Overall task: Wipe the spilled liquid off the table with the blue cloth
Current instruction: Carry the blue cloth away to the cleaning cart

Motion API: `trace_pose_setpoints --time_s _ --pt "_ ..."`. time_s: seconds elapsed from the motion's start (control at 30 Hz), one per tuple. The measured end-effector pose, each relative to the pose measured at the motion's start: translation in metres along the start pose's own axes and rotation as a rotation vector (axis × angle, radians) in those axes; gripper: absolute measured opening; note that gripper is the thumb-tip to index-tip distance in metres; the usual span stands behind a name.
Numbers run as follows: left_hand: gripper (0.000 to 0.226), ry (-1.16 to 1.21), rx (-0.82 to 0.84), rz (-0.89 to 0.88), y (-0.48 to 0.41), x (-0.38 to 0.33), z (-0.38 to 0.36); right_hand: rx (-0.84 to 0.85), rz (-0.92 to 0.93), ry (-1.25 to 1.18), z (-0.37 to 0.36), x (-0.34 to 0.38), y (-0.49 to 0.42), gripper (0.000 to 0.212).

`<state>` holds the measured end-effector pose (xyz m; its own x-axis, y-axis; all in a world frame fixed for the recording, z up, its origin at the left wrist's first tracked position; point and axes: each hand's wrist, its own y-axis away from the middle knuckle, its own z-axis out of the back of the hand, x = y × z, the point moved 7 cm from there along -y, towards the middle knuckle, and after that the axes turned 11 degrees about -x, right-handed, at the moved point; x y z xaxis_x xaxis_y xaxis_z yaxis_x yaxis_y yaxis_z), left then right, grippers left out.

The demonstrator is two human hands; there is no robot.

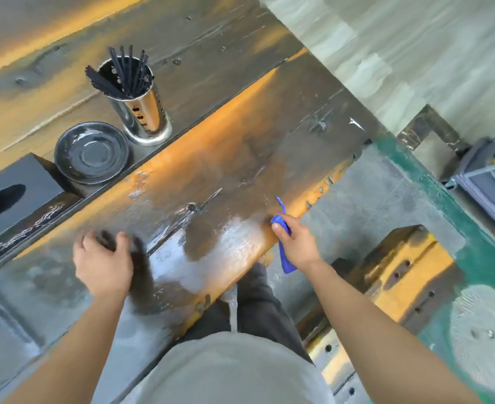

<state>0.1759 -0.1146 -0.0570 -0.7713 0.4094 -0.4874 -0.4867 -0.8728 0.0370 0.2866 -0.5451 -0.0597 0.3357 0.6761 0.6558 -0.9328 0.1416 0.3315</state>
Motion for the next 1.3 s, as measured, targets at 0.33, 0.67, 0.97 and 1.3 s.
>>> trace_pose_setpoints --time_s 0.33,0.67,0.97,1.3 --pt "0.009 0.106 0.78 -0.494 0.157 -0.111 -0.053 -0.119 -0.494 -0.296 0.074 -0.136 0.128 0.016" --pt "0.034 -0.45 1.178 -1.032 0.324 -0.223 -0.143 -0.232 -1.063 -0.419 0.129 -0.296 0.251 0.033" --pt "0.038 -0.548 1.166 -1.106 0.443 -0.314 -0.189 -0.264 -1.308 -0.719 0.173 -0.387 0.263 0.032" --pt "0.037 -0.653 1.036 -0.923 0.409 -0.359 -0.226 -0.169 -0.925 -0.466 0.281 -0.372 0.095 0.045"
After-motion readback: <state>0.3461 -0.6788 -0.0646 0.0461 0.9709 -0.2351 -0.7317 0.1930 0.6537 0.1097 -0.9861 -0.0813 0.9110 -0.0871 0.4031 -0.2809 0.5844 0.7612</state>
